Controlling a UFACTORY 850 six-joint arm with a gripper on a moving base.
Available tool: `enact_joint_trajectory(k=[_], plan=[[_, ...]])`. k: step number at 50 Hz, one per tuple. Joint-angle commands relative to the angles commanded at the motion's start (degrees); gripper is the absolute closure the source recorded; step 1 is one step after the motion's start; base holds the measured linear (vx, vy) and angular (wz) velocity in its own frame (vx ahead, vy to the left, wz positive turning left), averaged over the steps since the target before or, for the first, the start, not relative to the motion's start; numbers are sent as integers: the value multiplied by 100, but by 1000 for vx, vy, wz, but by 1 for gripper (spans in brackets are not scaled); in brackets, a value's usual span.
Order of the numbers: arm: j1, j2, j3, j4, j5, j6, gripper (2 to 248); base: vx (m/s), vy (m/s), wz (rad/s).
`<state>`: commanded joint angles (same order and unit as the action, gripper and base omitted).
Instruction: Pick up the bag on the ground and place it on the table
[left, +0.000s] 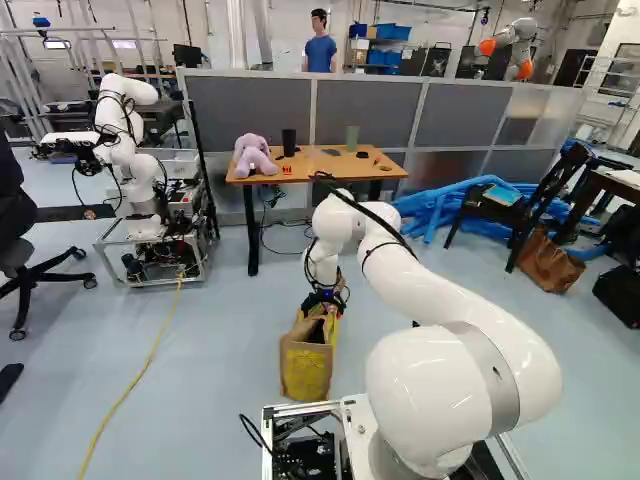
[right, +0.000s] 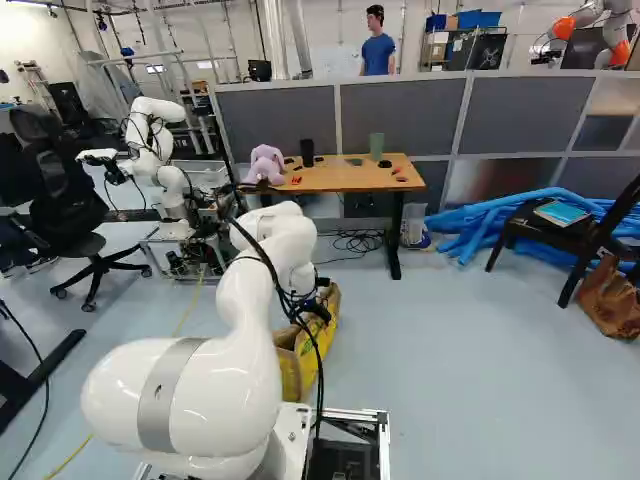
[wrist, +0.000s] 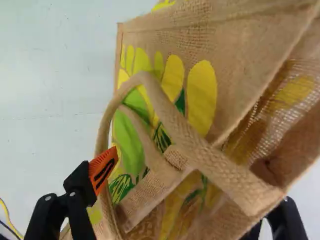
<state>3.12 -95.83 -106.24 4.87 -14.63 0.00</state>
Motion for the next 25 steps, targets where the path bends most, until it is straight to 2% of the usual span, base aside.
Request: enact_joint_trajectory(k=[8, 9, 13, 14, 18, 19, 24, 25], plan=[[0, -178, -186, 0, 0, 0, 7, 0, 0, 0], [0, -193, -202, 0, 0, 0, 42, 0, 0, 0], [0, -228, -238, 0, 0, 0, 42, 0, 0, 0], [0, -232, -243, 0, 0, 0, 81, 0, 0, 0], [0, -244, -255, 0, 0, 0, 81, 0, 0, 0], [0, -245, -257, 0, 0, 0, 119, 0, 0, 0], [0, -249, -261, 0, 0, 0, 119, 0, 0, 0], [0, -249, -261, 0, 0, 0, 156, 0, 0, 0]])
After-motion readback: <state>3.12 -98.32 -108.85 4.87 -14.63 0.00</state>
